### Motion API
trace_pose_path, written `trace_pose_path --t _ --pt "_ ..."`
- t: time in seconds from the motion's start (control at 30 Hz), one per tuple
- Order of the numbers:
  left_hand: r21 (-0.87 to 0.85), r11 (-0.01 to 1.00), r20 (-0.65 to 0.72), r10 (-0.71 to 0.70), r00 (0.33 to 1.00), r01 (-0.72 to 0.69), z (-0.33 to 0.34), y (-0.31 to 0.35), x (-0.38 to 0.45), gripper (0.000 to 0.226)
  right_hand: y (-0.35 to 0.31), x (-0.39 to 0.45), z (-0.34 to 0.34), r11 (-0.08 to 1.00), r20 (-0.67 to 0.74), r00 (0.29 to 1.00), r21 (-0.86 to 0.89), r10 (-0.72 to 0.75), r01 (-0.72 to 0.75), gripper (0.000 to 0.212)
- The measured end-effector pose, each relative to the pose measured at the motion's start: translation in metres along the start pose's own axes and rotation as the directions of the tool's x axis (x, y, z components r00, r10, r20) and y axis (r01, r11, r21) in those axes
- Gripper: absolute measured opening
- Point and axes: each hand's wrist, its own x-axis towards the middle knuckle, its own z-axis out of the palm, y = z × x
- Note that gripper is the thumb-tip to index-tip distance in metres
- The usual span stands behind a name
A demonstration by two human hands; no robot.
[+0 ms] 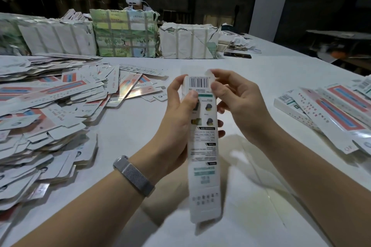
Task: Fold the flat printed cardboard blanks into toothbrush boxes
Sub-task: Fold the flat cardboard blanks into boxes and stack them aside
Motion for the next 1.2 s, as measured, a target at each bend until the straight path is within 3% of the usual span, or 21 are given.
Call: trace_pose_path --t 0.3,0.5,0.6,0.73,0.83,0.93,1.13,1.2 --pt "0.064 0.998 -0.010 -0.016 1.000 0.016 0.000 -0.003 0.001 0.021 -0.003 -0.002 0.003 0.977 0.083 0.993 0.186 0.088 -0.102 0.009" --pt "0.070 0.997 0.014 -0.028 1.000 0.027 -0.001 -0.004 0.001 0.040 -0.005 0.001 -0.002 0.929 0.044 0.997 0.360 0.067 -0.078 0.029" --pt "0.073 0.996 0.023 -0.050 0.998 0.049 -0.001 -0.004 0.000 0.042 -0.006 0.000 -0.003 0.933 0.062 0.995 0.347 0.072 -0.089 0.026" --pt "0.091 0.993 0.040 -0.079 0.996 0.075 0.002 -0.006 0.000 0.042 -0.010 0.002 -0.006 0.955 0.054 0.993 0.271 0.106 -0.117 0.005" --pt "0.123 0.989 0.075 -0.093 0.993 0.083 0.002 -0.007 -0.001 0.040 -0.009 0.003 -0.007 0.971 0.097 0.984 0.175 0.150 -0.165 0.010" --pt "0.137 0.986 0.109 -0.108 0.988 0.092 0.001 -0.005 -0.003 0.039 -0.009 0.003 -0.009 0.956 0.126 0.975 0.208 0.183 -0.207 0.007" --pt "0.160 0.984 0.137 -0.094 0.986 0.071 0.000 -0.001 -0.003 0.038 -0.012 0.003 -0.012 0.950 0.172 0.971 0.236 0.166 -0.204 0.031" --pt "0.164 0.984 0.135 -0.093 0.987 0.070 -0.001 -0.001 -0.003 0.039 -0.013 0.004 -0.012 0.952 0.158 0.974 0.232 0.163 -0.198 0.028"
